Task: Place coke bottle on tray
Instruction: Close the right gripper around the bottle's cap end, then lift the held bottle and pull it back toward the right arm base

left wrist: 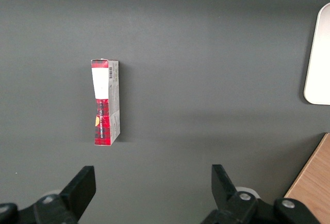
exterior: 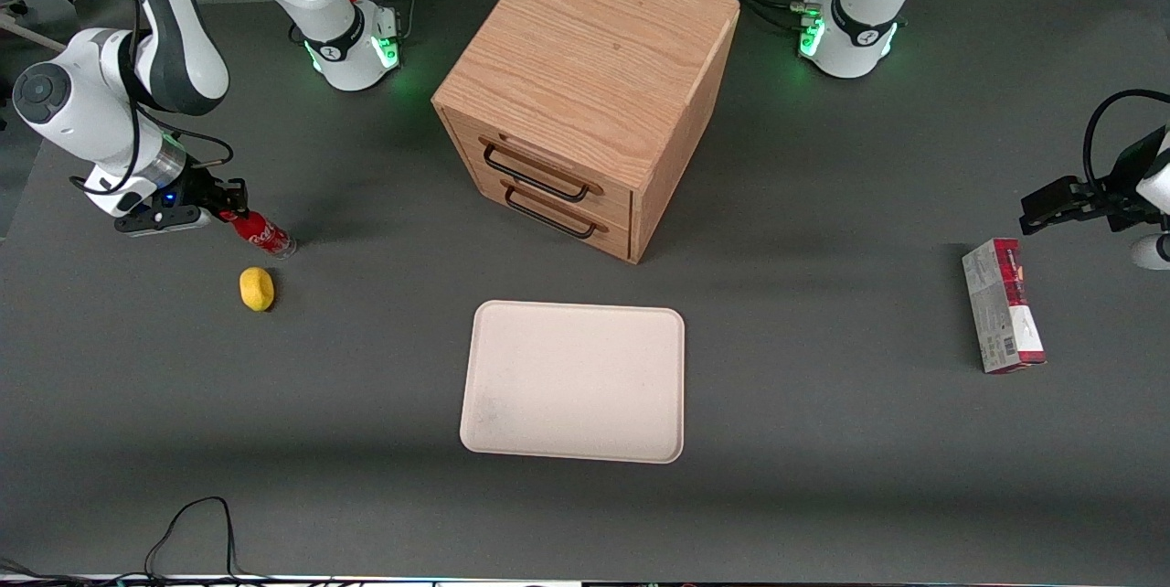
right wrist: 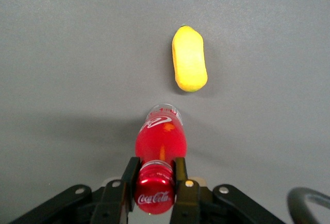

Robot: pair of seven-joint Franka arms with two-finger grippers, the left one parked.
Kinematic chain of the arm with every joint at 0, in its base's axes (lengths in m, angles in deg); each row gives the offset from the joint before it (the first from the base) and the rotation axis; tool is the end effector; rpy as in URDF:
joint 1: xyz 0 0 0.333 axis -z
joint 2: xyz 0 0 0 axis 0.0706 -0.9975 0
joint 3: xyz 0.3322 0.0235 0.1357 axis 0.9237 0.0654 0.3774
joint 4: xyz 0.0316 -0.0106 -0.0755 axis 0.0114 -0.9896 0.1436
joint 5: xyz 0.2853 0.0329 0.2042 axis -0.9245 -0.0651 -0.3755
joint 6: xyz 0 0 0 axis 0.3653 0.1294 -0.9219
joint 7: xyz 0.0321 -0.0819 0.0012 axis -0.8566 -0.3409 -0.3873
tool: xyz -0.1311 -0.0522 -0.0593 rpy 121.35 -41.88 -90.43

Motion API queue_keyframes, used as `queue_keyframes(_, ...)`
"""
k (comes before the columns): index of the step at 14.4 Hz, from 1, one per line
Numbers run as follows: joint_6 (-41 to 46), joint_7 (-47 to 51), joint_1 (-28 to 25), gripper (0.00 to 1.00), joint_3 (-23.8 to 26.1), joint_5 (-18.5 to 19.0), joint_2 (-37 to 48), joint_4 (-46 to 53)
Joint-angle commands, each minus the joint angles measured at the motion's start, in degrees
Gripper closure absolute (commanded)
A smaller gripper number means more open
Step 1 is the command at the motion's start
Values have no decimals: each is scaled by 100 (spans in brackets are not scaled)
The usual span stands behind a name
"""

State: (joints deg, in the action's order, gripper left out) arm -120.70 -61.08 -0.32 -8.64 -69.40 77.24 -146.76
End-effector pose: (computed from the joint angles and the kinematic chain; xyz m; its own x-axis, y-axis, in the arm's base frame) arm 0.3908 -0.0949 0.3478 0.9928 0.1187 -0.0181 0.1189 -0.9928 0.0136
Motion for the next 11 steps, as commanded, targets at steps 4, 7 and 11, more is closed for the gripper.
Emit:
queue_keyframes(4,1244,120,-46,100,288,119,122,797)
queue_keyframes(7,2914,156,-46,100,315,111,88,2132)
queue_keyframes(11,4753,156,-46,100,437,32,-421,4206)
